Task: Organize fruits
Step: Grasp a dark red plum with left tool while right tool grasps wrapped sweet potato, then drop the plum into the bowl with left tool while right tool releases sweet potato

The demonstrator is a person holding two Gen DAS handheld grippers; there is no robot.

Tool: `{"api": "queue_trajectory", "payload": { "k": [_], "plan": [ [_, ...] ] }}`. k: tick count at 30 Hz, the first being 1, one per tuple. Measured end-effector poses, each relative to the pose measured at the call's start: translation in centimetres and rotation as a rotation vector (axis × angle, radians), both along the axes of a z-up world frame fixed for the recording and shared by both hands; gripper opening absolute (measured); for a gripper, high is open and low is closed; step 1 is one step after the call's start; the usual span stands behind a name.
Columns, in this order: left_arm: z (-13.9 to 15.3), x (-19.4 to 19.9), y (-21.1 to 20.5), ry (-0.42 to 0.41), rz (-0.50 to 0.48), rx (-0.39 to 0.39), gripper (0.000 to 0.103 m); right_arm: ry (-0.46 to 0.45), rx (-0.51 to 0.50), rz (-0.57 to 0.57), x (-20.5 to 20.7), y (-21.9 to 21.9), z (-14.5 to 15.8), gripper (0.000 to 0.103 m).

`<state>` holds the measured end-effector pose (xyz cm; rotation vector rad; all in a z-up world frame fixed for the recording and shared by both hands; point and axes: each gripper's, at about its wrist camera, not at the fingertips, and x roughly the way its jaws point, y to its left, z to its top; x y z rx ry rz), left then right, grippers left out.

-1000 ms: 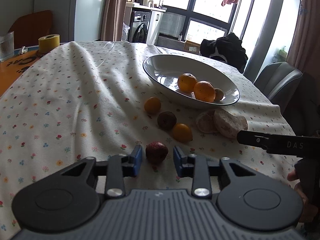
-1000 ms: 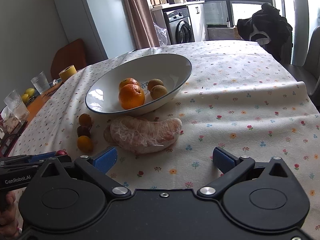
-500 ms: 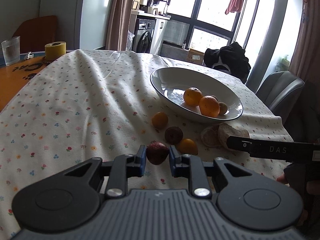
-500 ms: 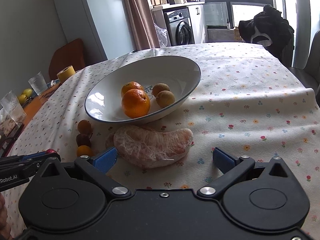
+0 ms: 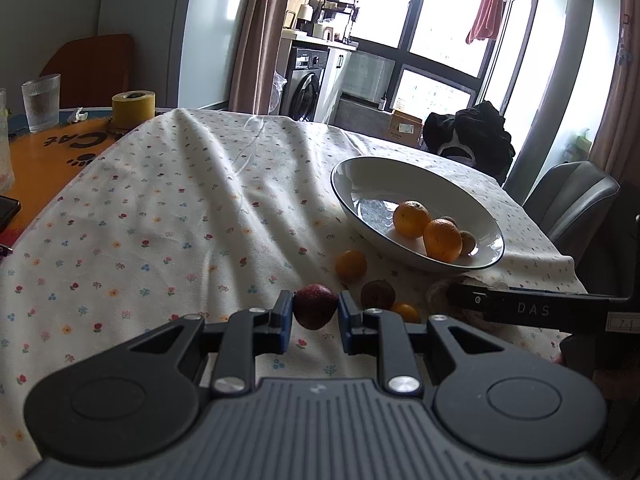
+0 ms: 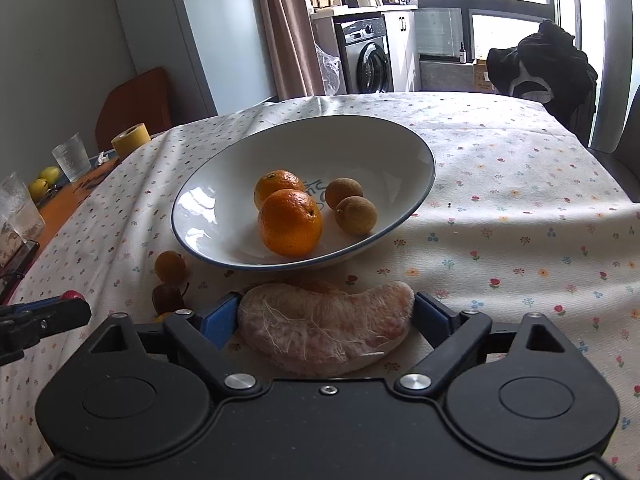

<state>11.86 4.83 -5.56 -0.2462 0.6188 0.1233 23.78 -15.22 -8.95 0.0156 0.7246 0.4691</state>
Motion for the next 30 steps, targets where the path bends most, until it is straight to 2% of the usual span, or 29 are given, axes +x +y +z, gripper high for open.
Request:
{"api": "queue_trajectory", "payload": {
  "k": [10,23,30],
  "plan": [
    [1.7,0.4,-0.2,-0.027,-0.007,0.012,0.022,-0.009,0.057,-0.018,-0.6,-2.4,2.0,0.088],
    [6.2,1.3,-1.9,-0.109,-0.049,0.044,0.022,-0.080,0.096,-0.033,-0.7,-4.1,5.6,0.088],
    [7.1,1.7,-2.2,-0.121,-0.054,0.057,0.022,-0.118,0.121,-0.015,-0.7,-4.2,7.1,0.088]
  ]
}}
